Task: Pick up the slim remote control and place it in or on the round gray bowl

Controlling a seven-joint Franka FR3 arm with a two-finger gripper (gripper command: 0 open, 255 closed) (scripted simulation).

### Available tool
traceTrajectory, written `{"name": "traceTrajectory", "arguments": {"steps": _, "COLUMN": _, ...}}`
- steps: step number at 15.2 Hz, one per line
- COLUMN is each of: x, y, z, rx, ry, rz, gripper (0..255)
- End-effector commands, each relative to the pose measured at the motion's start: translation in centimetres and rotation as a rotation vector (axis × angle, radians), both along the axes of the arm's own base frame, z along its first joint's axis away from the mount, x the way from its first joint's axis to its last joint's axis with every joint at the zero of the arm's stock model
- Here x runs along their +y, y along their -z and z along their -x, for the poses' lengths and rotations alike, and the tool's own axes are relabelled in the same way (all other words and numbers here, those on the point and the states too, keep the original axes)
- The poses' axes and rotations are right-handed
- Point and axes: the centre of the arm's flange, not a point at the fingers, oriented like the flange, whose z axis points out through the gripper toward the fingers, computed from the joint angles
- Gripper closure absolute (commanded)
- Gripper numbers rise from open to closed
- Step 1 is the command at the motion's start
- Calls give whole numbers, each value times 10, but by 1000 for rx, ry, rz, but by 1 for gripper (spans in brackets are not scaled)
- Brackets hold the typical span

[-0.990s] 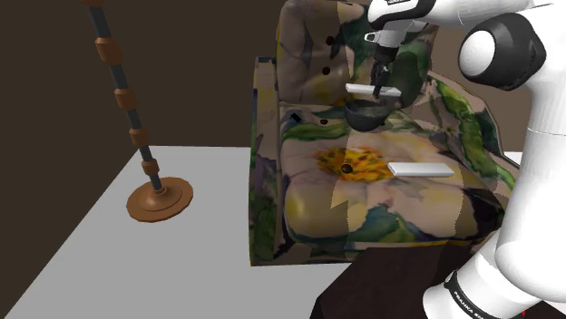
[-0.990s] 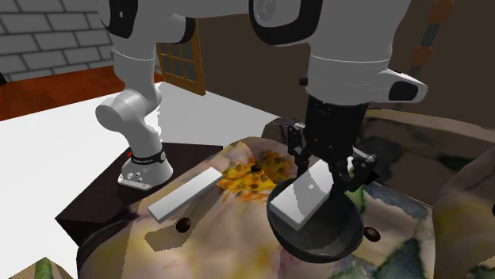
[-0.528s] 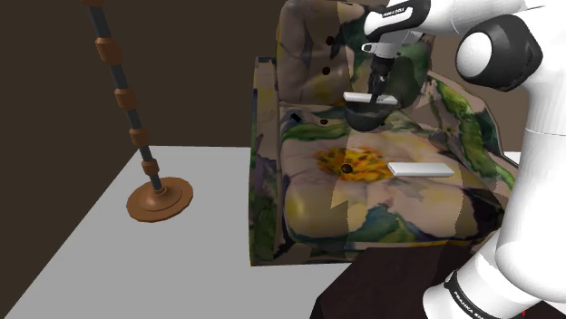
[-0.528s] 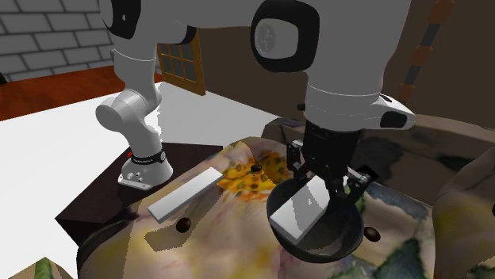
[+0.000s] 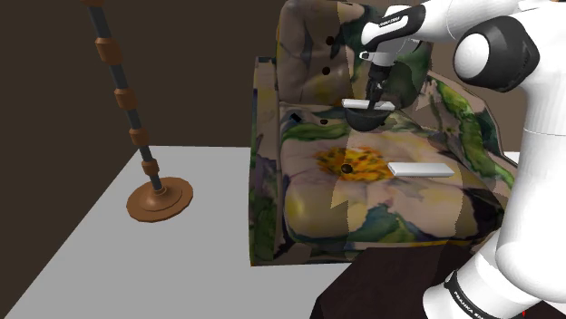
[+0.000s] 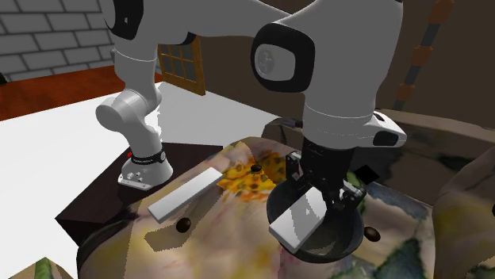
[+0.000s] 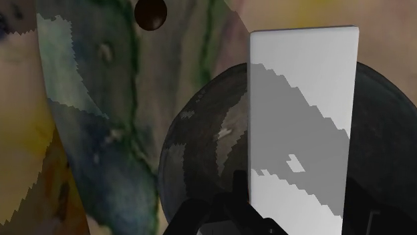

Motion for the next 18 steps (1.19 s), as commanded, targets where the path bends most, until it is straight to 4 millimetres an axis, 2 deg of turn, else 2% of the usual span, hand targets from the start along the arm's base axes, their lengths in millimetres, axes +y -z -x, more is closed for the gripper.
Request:
{"name": "traceTrajectory", "arguments": {"steps": 1, "x": 0, "y": 2, "z": 0, "rx": 2, "ry": 1, "rz": -1, "gripper": 255}}
{"name": "traceTrajectory", "arguments": {"steps": 4, "x": 0, "y": 2, "z": 0, "rx": 2, "ry": 1, "rz": -1, "gripper": 255}}
{"name": "traceTrajectory", "arguments": {"steps": 5, "x": 0, "y": 2, "z": 0, "rx": 2, "ry": 1, "rz": -1, "gripper": 0}}
{"name": "traceTrajectory", "arguments": {"steps": 10, "x": 0, "y": 2, "z": 0, "rx": 2, "ry": 1, "rz": -1, "gripper": 0}}
{"name": "traceTrajectory", "arguments": {"steps": 14, "x": 1, "y": -48, "z": 1, "rx": 2, "ry": 1, "rz": -1, "gripper": 0}}
{"name": "traceTrajectory", "arguments": {"steps": 18, "x": 1, "y": -48, "z": 1, "rx": 2, "ry": 1, "rz": -1, "gripper": 0}}
